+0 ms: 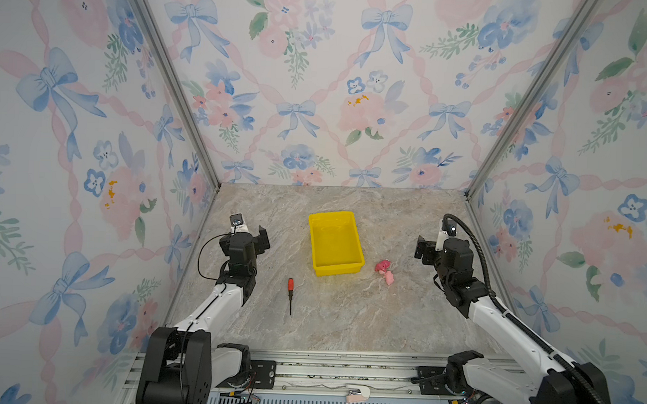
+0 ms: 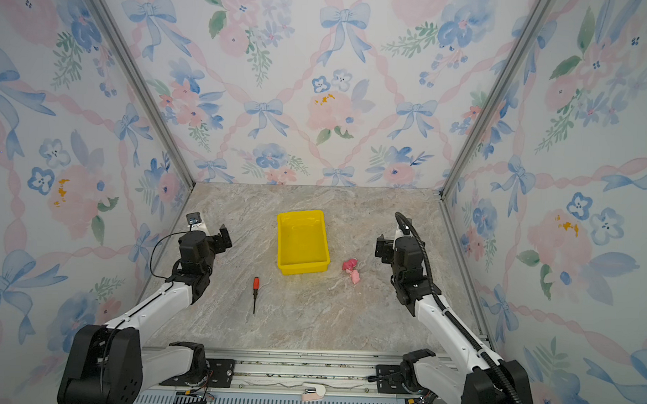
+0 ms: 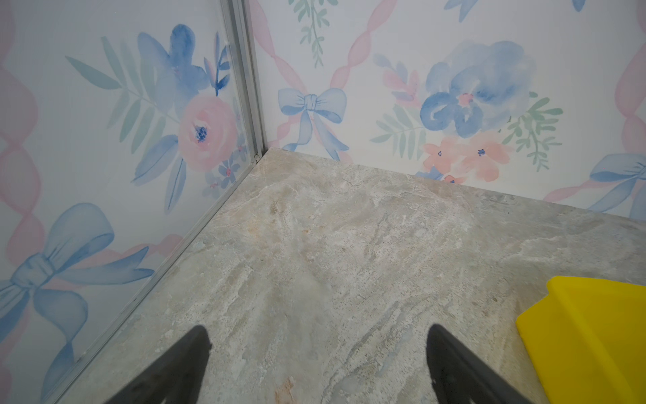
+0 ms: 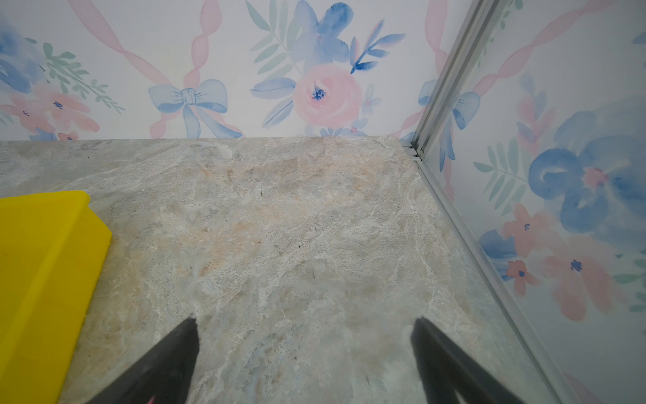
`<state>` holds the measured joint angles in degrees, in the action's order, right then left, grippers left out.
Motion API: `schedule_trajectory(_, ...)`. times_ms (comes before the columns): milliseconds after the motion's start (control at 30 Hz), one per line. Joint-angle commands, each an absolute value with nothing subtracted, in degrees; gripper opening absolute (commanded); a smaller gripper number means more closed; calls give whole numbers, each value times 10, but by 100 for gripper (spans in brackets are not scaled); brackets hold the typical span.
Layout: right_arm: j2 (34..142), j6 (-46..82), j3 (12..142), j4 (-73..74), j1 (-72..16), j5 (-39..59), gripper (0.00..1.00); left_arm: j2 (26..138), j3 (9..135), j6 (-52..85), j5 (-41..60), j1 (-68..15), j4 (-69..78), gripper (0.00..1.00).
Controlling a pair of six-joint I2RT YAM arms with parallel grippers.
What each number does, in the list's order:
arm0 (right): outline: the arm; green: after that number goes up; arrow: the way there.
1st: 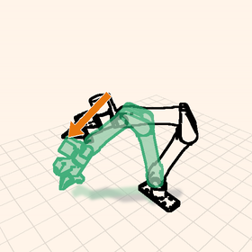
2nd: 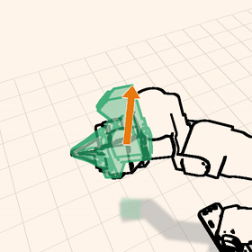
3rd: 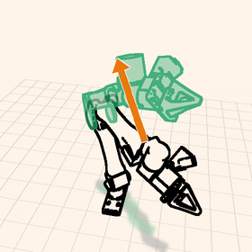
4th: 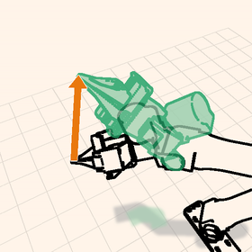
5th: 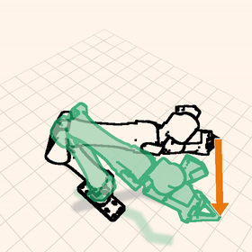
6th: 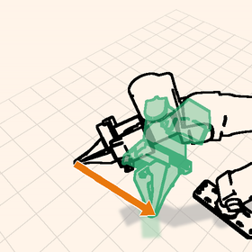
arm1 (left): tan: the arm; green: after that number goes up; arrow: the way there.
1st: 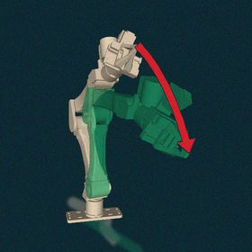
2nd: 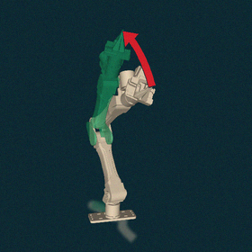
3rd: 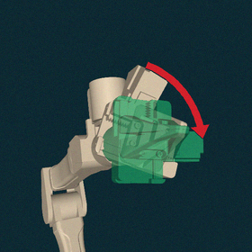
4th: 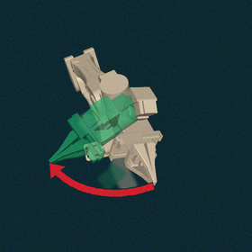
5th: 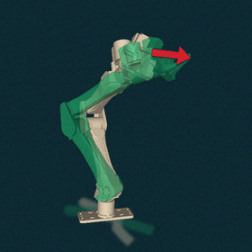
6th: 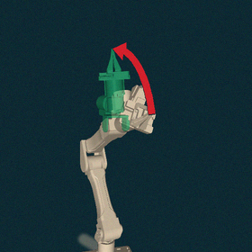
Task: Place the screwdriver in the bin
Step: 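Reach the left gripper over the red-handled screwdriver while the right arm nears the pink toy, then close the left gripper on the screwdriver's red handle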
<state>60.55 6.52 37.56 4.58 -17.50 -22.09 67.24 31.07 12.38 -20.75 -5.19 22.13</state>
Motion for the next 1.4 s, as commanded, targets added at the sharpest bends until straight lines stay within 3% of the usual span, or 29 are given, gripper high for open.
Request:
schedule_trajectory(0,590,141,432,-107,-202,-263,97,662,348,154,-190,-64,104,98)
schedule_trajectory(167,637,237,546,-303,-228,-272,97,714,443,193,-131,-65,-43,98)
schedule_trajectory(267,663,245,589,-363,-290,-344,97,763,493,206,-105,-64,-134,98)
schedule_trajectory(433,669,289,607,-383,-358,-377,97,799,520,205,-28,-61,-183,98)
schedule_trajectory(833,777,308,681,-418,-408,-293,97,841,504,224,47,-79,-259,97)
schedule_trajectory(1367,770,279,668,-406,-439,-231,97,844,451,282,-10,-169,-274,76)
